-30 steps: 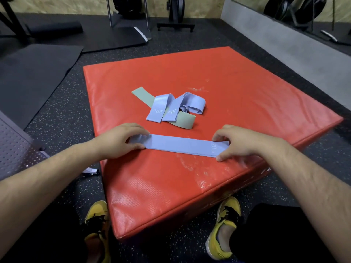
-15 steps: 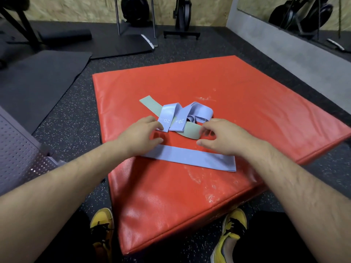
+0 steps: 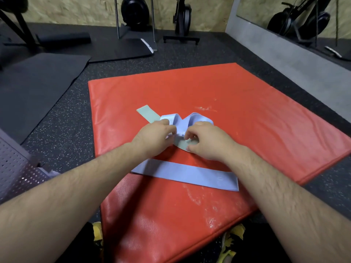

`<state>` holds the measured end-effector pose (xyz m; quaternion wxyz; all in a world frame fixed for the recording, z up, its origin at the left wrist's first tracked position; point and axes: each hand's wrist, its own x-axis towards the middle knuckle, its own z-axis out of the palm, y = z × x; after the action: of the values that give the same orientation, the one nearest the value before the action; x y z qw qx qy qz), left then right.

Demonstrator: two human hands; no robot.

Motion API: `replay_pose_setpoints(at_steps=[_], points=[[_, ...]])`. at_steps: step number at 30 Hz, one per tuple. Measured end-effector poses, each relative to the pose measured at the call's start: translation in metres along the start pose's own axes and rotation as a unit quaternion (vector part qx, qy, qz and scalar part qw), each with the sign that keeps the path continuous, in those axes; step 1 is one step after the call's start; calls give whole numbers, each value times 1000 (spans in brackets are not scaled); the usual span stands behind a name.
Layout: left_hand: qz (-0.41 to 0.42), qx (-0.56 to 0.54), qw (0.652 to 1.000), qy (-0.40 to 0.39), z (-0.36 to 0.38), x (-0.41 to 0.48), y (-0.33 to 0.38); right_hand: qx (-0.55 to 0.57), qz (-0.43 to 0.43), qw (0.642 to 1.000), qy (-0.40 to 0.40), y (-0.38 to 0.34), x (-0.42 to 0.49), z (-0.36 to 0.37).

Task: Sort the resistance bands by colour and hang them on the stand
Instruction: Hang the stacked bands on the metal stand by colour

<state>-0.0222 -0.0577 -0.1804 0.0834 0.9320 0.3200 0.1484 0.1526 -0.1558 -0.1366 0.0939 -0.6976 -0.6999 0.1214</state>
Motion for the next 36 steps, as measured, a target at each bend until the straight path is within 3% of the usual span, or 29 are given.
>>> replay_pose_setpoints(at_steps=[6, 9, 14, 17, 22, 28, 31, 36], points=[[18, -90, 992, 86, -39, -3, 20, 91, -41, 981, 165, 3, 6, -7], [7, -138, 984, 109, -52, -13, 27, 136, -64, 966, 209, -3, 4, -20], [11, -178, 973, 150, -61, -22, 33, 386, -84, 912, 110, -14, 6, -23], [28, -223, 962, 156, -65, -27, 35, 355, -93, 927, 75, -14, 9, -19], [-37, -353, 914, 197, -74, -33, 30, 250, -41, 967, -21, -3, 5, -16], [-140, -474, 841, 220, -87, -45, 9, 104, 0, 995, 4, 20, -13, -42], [-212, -520, 803, 202, -86, -54, -4, 95, 24, 995, -10, 41, -31, -50], [-273, -505, 804, 155, -71, -72, -17, 140, 53, 988, -48, 64, -58, -50]])
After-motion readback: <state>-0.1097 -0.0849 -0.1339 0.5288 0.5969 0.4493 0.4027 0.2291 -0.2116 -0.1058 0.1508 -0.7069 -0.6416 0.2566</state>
